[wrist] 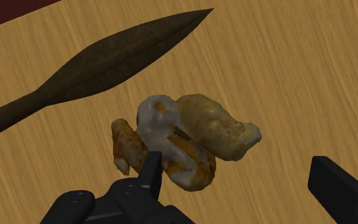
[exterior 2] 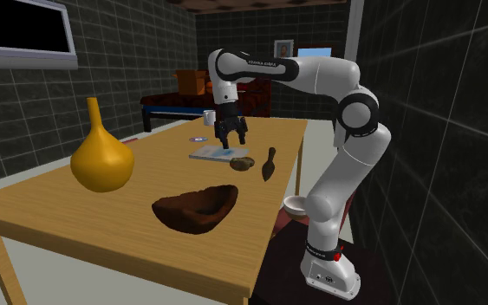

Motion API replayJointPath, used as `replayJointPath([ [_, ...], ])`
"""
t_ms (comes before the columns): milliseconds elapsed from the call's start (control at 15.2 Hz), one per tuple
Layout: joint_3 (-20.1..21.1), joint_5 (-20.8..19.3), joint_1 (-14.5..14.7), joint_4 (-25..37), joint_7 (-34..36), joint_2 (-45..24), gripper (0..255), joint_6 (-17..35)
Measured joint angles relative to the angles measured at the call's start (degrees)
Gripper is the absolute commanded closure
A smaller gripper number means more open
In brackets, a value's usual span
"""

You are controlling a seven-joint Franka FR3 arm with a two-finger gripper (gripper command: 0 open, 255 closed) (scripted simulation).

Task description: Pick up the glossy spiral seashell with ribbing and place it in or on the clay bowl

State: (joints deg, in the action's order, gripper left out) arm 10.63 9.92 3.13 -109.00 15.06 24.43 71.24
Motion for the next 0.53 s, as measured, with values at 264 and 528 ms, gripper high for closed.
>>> replayJointPath([
  [264,0.8,0.7,0.4,-0.9,1.0,-0.5,0,0.4],
  [528,1.0,1.0,0.6,-5.0,0.7,1.2,0,2.8],
])
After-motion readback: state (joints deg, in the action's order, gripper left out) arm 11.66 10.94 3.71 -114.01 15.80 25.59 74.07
